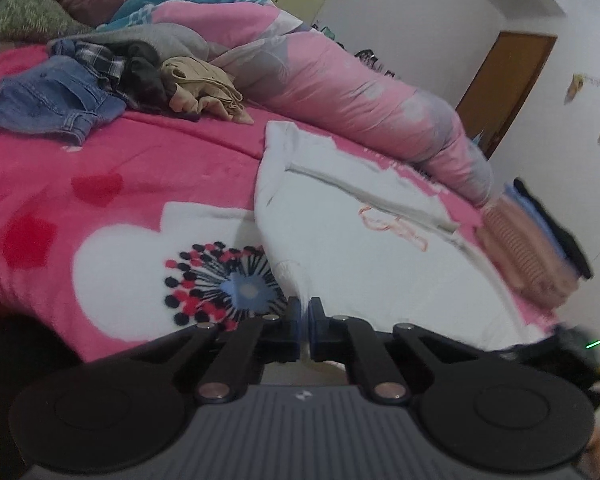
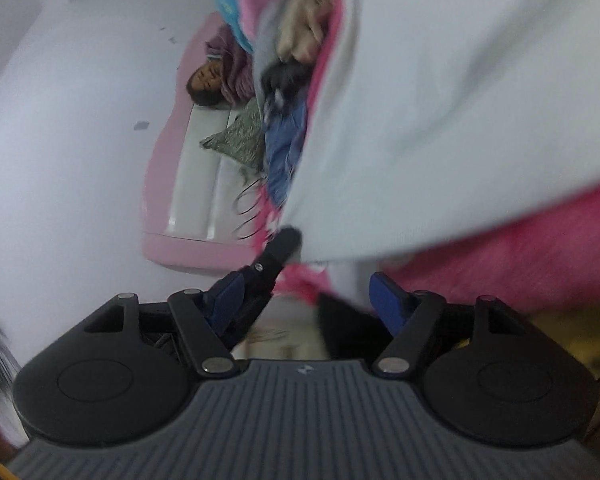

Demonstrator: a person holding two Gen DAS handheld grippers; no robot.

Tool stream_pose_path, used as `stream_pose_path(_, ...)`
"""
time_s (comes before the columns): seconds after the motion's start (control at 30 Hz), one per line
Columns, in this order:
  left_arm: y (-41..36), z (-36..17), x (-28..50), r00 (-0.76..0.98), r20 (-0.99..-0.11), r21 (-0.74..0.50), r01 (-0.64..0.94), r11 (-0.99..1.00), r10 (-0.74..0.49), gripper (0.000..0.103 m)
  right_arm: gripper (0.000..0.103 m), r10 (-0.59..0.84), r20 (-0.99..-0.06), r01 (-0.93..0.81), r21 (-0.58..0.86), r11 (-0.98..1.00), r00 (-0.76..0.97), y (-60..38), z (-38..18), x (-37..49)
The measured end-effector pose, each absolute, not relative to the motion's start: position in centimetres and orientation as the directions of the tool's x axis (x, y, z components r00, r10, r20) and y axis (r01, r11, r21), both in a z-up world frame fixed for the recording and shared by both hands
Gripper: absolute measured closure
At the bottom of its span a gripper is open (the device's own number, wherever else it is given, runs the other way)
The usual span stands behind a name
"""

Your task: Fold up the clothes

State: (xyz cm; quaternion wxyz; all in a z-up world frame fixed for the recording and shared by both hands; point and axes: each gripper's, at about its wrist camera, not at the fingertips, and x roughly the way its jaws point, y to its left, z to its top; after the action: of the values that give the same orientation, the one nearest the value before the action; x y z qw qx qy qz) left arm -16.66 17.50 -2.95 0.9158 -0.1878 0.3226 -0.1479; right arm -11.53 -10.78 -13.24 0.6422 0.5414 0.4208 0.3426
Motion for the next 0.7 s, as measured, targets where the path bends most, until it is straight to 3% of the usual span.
stream_pose_path(0.13, 18.1, -2.9, -16.3, 0.740, -0.516, -0.491, 0.156, 0.857, -0.430, 0.099, 0.041, 0.888, -0.114, 0.159, 0.986, 0.047, 0.445, -8.7, -15.9, -11.5)
stream_pose_path(0.23, 18.2, -3.0, -16.3, 0.738, -0.507, -0.501, 0.167, 0.849, -0.445, 0.099, 0.054, 0.862, -0.093, 0.189, 0.982, -0.004, 0.498, -8.2, -16.5, -11.9)
stream_pose_path(0.33, 18.4, -3.2, -16.2, 0.734, -0.497, -0.510, 0.185, 0.840, -0.463, 0.099, 0.070, 0.820, -0.076, 0.176, 0.984, -0.031, 0.567, -8.7, -16.2, -11.8)
stream_pose_path(0.4, 18.5, -3.4, -16.2, 0.730, -0.487, -0.513, 0.206, 0.834, -0.480, 0.098, 0.091, 0.803, -0.084, 0.182, 0.983, -0.031, 0.589, -8.7, -16.4, -11.8)
stream_pose_path(0.47, 18.6, -3.7, -16.1, 0.725, -0.481, -0.520, 0.216, 0.826, -0.493, 0.097, 0.098, 0.789, -0.085, 0.186, 0.982, -0.037, 0.608, -8.6, -16.6, -11.9)
stream_pose_path(0.5, 18.8, -4.1, -15.9, 0.720, -0.483, -0.529, 0.214, 0.821, -0.498, 0.095, 0.099, 0.782, -0.081, 0.184, 0.982, -0.043, 0.617, -8.5, -16.6, -12.0)
stream_pose_path(0.57, 19.1, -4.8, -15.6, 0.710, -0.489, -0.548, 0.201, 0.812, -0.507, 0.079, 0.099, 0.773, -0.090, 0.179, 0.983, -0.031, 0.628, -8.3, -16.6, -12.0)
stream_pose_path(0.63, 19.5, -5.8, -15.1, 0.694, -0.503, -0.566, 0.185, 0.804, -0.514, 0.055, 0.100, 0.765, -0.093, 0.183, 0.982, -0.033, 0.637, -8.4, -16.8, -12.0)
stream_pose_path(0.7, 19.7, -6.7, -14.6, 0.673, -0.520, -0.577, 0.176, 0.797, -0.526, 0.054, 0.100, 0.761, -0.093, 0.186, 0.982, -0.036, 0.642, -8.9, -16.9, -11.8)
